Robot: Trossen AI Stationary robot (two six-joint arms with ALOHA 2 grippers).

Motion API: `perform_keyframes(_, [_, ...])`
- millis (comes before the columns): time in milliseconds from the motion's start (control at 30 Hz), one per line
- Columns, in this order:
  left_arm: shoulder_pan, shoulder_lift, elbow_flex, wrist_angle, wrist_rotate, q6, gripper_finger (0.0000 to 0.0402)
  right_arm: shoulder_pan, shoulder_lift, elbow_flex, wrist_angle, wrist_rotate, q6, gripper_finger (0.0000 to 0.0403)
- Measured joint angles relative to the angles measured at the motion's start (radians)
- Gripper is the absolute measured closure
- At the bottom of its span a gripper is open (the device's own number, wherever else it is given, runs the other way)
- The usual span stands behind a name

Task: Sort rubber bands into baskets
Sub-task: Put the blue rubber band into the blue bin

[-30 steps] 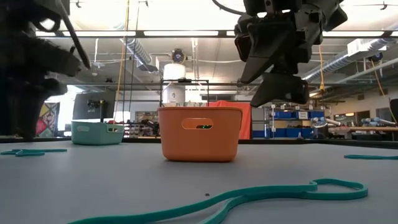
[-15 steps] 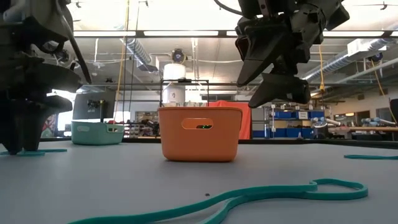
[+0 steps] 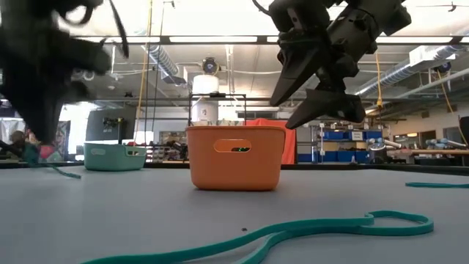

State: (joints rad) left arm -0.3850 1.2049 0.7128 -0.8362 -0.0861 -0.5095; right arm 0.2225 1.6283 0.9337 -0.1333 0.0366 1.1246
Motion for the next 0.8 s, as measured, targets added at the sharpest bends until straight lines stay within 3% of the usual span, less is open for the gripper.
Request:
perform_keyframes(167, [-0.054, 0.000, 0.210, -0.217, 0.020, -0.110, 0.0400, -0.009, 0.000, 0.000, 0.005, 0.025, 0.002, 0.0214])
perform_keyframes(333, [-0.145, -0.002, 0.420, -0.401, 0.005, -0.347, 0.0400, -0.008, 0.000, 0.000, 0.004, 0.021, -0.037, 0.0214])
perform_keyframes(433, [-0.220, -0.002, 0.506, -0.424, -0.009, -0.509, 0.0401, 0.004, 0.000, 0.000, 0.004, 0.000, -0.069, 0.0214])
perform_keyframes(567, [-0.337, 0.008, 0.553, -0.427, 0.021, -0.711, 0.0401, 0.029, 0.000, 0.000, 0.004, -0.021, -0.102, 0.0214])
perform_keyframes(800, [-0.533, 0.091, 0.555, -0.453, 0.229, -0.935, 0.0401, 0.075, 0.000, 0.000, -0.003, -0.002, -0.138, 0.0214])
